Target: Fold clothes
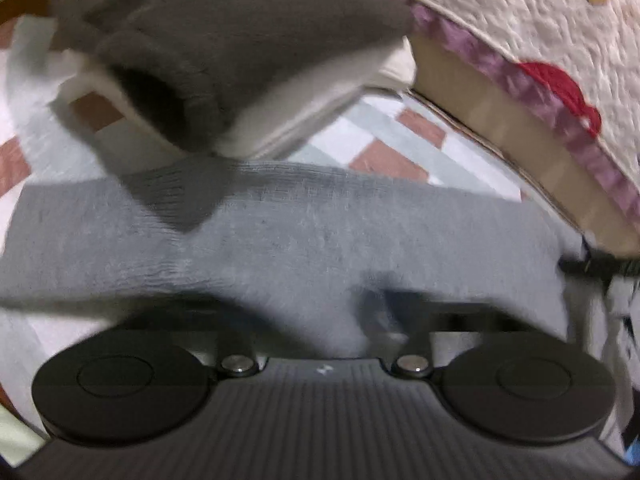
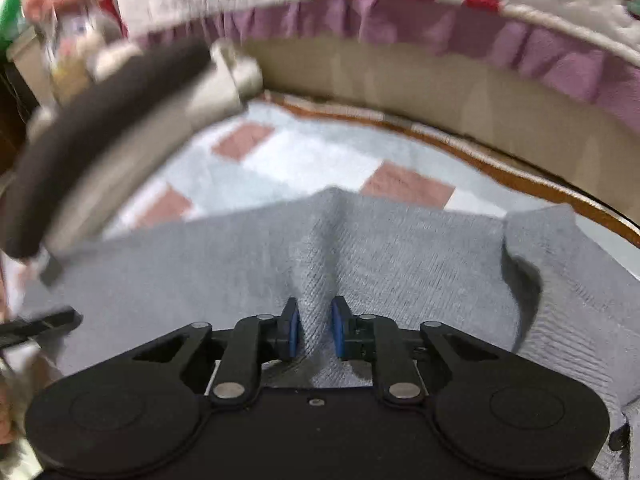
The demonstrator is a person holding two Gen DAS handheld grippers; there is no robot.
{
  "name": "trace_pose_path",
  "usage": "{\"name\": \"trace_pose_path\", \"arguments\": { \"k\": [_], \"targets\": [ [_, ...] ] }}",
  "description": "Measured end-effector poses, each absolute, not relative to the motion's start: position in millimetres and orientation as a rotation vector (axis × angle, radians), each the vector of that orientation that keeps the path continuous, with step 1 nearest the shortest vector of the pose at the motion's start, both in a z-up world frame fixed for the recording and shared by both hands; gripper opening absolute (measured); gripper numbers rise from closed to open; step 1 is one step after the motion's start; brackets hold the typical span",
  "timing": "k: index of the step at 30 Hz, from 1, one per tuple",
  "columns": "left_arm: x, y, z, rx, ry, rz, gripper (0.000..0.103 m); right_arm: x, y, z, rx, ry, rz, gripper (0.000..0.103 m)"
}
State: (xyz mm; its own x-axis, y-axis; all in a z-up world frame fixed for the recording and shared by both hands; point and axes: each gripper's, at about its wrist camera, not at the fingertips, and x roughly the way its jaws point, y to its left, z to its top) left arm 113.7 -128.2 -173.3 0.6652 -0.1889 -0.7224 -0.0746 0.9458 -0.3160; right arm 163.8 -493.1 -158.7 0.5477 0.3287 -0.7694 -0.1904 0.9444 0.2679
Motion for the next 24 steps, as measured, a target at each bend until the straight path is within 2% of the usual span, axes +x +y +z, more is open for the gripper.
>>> {"name": "trace_pose_path", "arguments": {
  "k": [4, 5, 10, 16, 21, 24],
  "targets": [
    [98.9, -137.8, -133.6, -0.216, 0.702, 0.011, 0.006, 153.1, -504.2, -142.0, 0.270, 0.894, 0.342, 0.014],
    [95.3, -143.7, -118.4, -0.168, 0.648, 0.009, 0.006, 150.3, -507.0, -137.6, 0.302, 0.878, 0.346, 0.005],
    [110.9, -150.4, -64.8, -0.034, 0.495, -0.018, 0.006, 154.7, -514.0, -116.8, 0.349, 0.829, 0.367, 0.005],
    [159.9, -136.7, -25.8, 0.013, 0.400, 0.035, 0.006, 168.6, -502.6, -93.2, 0.324, 0.783, 0.389, 0.005],
    [198.4, -144.9, -17.6, 0.070, 0.463, 0.051, 0.005, 196.7, -479.0, -74.4, 0.228, 0.814, 0.351, 0.005],
    [204.2, -139.8, -5.9, 0.057, 0.405, 0.087, 0.005, 211.7, -471.8, -56.8, 0.280, 0.781, 0.364, 0.005]
  ]
}}
